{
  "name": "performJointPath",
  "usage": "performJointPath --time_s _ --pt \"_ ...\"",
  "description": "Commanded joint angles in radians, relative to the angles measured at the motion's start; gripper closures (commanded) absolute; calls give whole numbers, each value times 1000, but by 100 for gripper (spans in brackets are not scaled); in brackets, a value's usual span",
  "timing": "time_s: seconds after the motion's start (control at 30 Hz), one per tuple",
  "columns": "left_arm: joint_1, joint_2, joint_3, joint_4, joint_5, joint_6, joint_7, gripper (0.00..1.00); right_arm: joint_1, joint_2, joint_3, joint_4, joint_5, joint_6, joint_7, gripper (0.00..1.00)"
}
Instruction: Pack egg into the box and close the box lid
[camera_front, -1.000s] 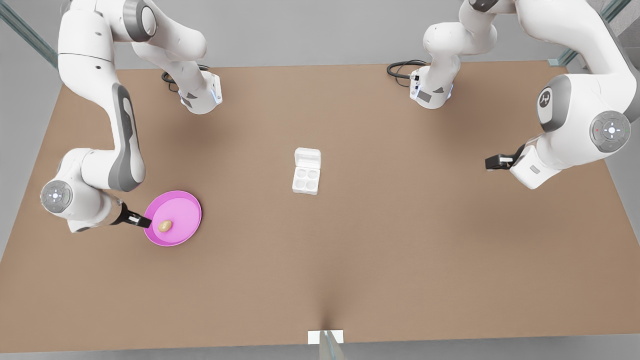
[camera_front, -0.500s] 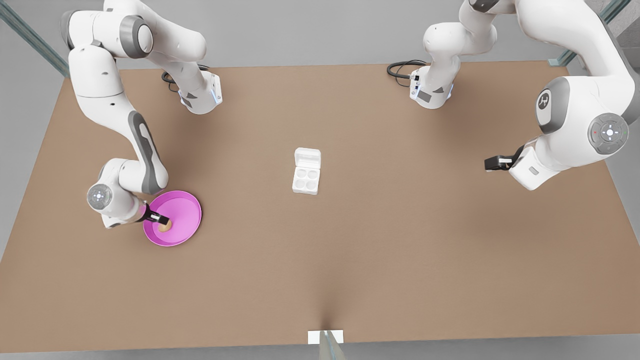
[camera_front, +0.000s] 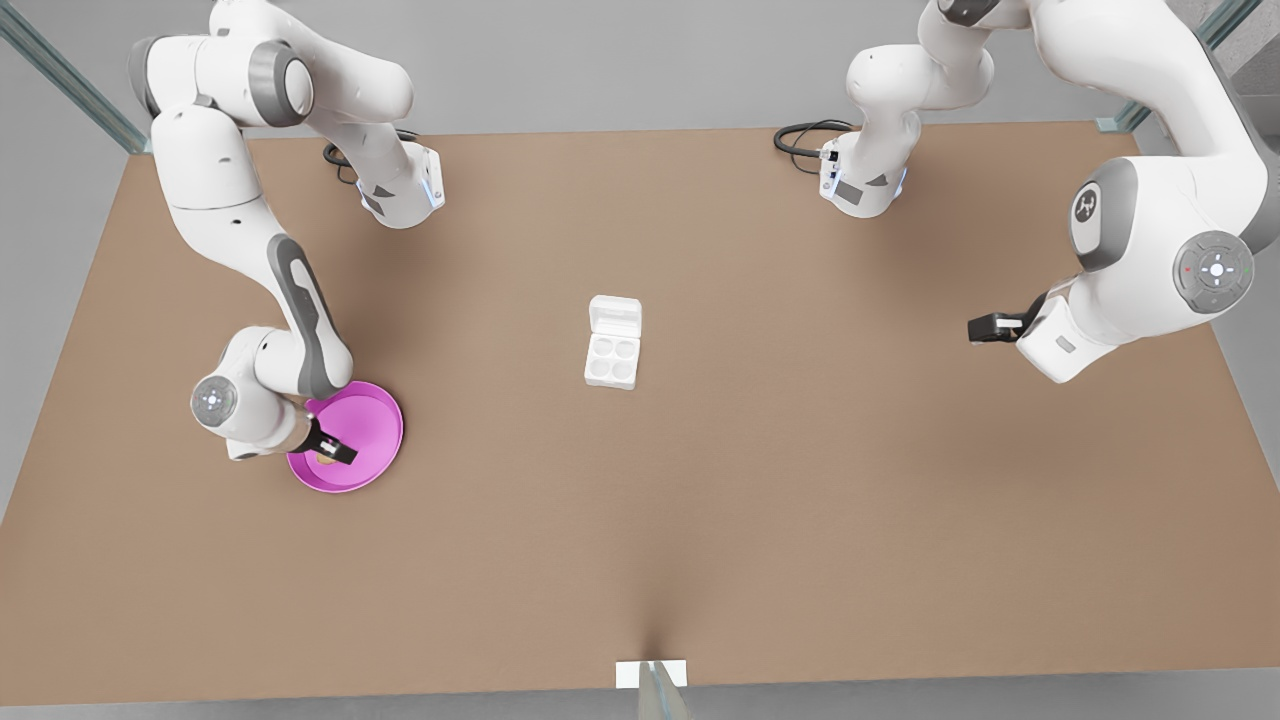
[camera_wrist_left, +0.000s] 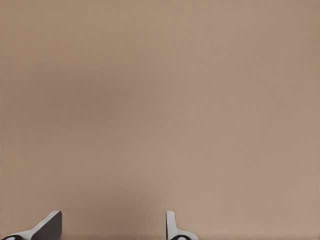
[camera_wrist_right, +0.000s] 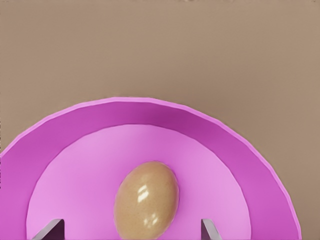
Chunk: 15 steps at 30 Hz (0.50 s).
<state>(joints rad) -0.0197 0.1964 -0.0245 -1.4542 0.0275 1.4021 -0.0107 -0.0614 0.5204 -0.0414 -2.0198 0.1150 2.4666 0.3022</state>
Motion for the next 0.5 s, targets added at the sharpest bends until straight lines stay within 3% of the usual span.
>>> performJointPath --time_s 0.0,0.37,0.47 --pt "0 0 0 0 0 0 0 0 0 3 0 1 0 2 0 0" --pt "0 5 0 0 0 2 0 0 18 50 0 30 0 3 -2 0" --pt "0 6 0 0 0 2 0 0 18 52 0 39 0 3 -2 6"
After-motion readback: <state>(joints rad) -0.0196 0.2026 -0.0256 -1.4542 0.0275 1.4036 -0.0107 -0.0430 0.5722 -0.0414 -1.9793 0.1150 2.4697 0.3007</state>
